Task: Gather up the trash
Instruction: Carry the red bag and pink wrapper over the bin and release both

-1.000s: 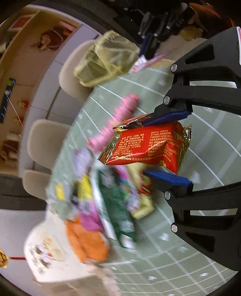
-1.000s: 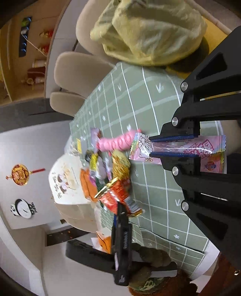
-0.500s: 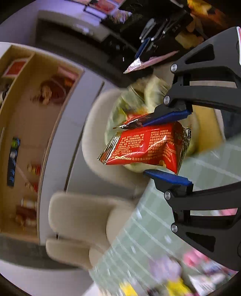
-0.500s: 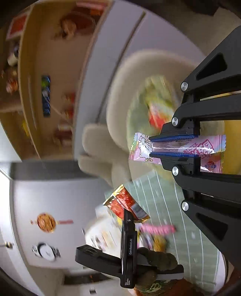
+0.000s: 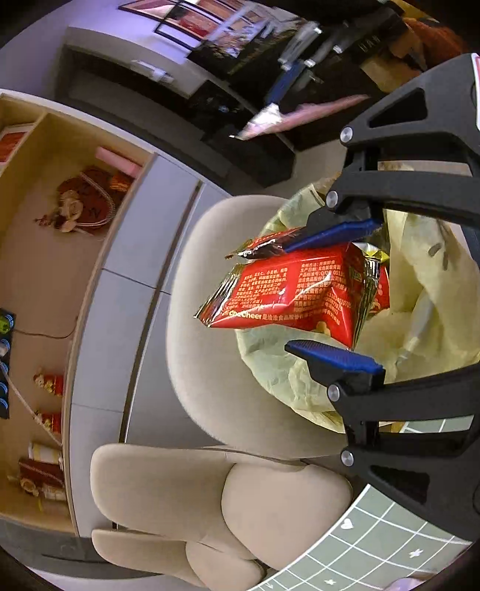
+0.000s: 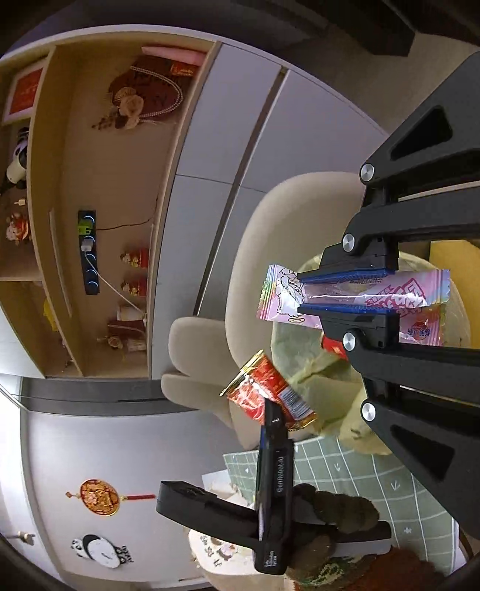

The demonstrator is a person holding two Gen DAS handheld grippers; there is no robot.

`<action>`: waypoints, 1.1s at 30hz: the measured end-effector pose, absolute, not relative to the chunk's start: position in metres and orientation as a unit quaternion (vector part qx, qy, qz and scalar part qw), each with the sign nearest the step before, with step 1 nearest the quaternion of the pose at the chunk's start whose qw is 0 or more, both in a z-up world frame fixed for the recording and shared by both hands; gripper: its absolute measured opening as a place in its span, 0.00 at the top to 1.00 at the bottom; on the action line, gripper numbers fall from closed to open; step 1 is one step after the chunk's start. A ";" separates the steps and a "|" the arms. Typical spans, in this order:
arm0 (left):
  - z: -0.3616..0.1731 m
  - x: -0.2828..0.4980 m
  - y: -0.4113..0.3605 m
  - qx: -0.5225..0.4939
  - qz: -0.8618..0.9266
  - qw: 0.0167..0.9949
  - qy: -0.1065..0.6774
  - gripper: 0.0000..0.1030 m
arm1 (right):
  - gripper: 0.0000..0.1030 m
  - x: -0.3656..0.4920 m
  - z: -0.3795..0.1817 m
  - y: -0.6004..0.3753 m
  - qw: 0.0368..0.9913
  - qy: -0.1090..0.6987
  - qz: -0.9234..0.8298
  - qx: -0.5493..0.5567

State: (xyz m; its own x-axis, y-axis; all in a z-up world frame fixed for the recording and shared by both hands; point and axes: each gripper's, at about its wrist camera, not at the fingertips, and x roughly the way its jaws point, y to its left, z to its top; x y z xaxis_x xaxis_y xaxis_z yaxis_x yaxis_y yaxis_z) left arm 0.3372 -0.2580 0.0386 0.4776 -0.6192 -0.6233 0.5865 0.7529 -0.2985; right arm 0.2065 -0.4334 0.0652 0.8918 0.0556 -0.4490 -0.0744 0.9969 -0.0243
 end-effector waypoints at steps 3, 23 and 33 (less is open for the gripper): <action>0.032 0.341 -0.259 -0.031 -0.370 0.848 0.378 0.56 | 0.88 0.218 0.068 -0.432 0.972 0.233 0.030 -0.014; 0.050 0.358 -0.203 -0.074 -0.315 0.864 0.386 0.38 | 0.88 0.282 0.053 -0.400 0.952 0.303 0.030 0.014; 0.047 0.358 -0.197 -0.052 -0.281 0.876 0.388 0.38 | 0.81 0.303 0.028 -0.408 0.940 0.332 0.043 0.065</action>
State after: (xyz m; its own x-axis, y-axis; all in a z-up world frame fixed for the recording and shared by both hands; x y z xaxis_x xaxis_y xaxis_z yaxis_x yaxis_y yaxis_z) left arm 0.3583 -0.1966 0.0474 0.5406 -0.5334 -0.6505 0.4527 0.8362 -0.3095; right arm 0.3030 -0.4080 0.0282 0.7758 0.1241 -0.6187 -0.0379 0.9879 0.1505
